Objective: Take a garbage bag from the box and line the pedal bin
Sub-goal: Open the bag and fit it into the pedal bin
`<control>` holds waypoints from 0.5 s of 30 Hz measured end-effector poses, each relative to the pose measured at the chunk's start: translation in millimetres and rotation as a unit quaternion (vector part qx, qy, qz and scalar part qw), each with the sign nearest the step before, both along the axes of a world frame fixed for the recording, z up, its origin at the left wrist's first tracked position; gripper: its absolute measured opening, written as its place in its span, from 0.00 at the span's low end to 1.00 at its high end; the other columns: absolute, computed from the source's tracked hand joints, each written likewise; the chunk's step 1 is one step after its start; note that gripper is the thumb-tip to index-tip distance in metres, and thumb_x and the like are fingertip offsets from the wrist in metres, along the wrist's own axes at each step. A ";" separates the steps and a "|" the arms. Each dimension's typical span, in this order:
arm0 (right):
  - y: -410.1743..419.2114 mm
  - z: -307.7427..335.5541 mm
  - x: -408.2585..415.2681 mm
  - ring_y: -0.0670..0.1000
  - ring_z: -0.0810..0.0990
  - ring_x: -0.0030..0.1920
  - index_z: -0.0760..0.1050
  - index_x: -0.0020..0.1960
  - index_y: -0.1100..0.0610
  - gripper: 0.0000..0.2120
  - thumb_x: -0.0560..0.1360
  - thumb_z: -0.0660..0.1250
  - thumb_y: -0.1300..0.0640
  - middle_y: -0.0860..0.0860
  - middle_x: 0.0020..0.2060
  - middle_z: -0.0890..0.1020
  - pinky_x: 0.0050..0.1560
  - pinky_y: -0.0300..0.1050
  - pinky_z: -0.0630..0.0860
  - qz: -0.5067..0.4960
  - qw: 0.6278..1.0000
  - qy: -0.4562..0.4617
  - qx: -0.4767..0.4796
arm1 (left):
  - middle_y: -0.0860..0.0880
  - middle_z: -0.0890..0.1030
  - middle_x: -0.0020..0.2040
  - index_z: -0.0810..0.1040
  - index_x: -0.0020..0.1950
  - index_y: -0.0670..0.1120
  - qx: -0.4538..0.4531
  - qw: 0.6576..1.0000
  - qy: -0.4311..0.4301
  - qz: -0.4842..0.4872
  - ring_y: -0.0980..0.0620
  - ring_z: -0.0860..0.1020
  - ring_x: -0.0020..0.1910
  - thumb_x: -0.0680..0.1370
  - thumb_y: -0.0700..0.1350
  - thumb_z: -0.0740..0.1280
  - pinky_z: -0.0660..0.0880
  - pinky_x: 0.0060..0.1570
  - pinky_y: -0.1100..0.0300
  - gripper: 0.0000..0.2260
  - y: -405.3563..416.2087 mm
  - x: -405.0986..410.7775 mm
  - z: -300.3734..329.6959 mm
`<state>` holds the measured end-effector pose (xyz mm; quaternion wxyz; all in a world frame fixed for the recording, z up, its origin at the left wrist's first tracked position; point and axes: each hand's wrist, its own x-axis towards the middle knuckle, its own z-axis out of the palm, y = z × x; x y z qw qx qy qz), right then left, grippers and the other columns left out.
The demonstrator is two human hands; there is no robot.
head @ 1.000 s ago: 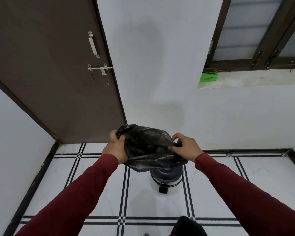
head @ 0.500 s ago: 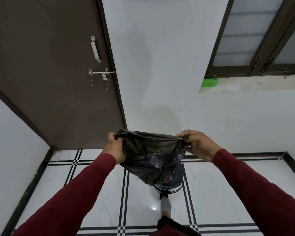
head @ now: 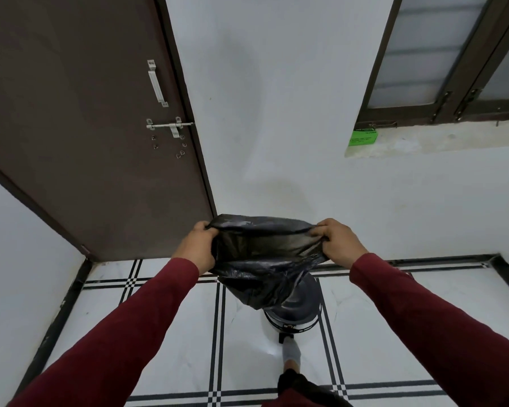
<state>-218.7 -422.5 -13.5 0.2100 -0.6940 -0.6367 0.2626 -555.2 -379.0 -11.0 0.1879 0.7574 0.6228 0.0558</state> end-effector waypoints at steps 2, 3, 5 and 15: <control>3.6 -3.5 0.4 0.59 0.76 0.64 0.78 0.68 0.54 0.25 0.72 0.61 0.66 0.54 0.64 0.76 0.66 0.49 0.72 -0.004 0.997 -0.075 -0.023 | 0.46 0.66 0.77 0.76 0.73 0.51 0.000 0.999 0.003 -0.032 0.41 0.73 0.70 0.69 0.31 0.68 0.72 0.70 0.51 0.32 0.0 1.0 -2.3; 4.6 -5.6 -0.7 0.60 0.75 0.65 0.75 0.70 0.54 0.26 0.72 0.63 0.64 0.55 0.65 0.75 0.65 0.49 0.72 -0.013 0.996 -0.082 -0.034 | 0.47 0.67 0.77 0.75 0.74 0.52 0.000 0.999 0.000 -0.051 0.42 0.73 0.71 0.69 0.31 0.68 0.72 0.70 0.52 0.34 -0.7 3.2 -3.8; 7.3 -10.3 -3.9 0.60 0.76 0.65 0.73 0.71 0.56 0.28 0.70 0.66 0.62 0.56 0.66 0.73 0.64 0.48 0.72 -0.035 0.996 -0.073 -0.044 | 0.48 0.68 0.77 0.76 0.73 0.52 0.005 0.996 -0.013 -0.083 0.43 0.74 0.71 0.69 0.30 0.68 0.73 0.69 0.53 0.34 -1.7 7.5 -8.1; 16.6 -53.7 9.7 0.64 0.81 0.53 0.67 0.66 0.63 0.29 0.68 0.71 0.62 0.59 0.68 0.65 0.57 0.53 0.78 -0.083 0.994 -0.043 -0.052 | 0.55 0.78 0.71 0.80 0.70 0.53 0.059 0.995 -0.047 -0.068 0.49 0.78 0.65 0.69 0.29 0.64 0.76 0.62 0.56 0.33 -5.9 34.1 -30.0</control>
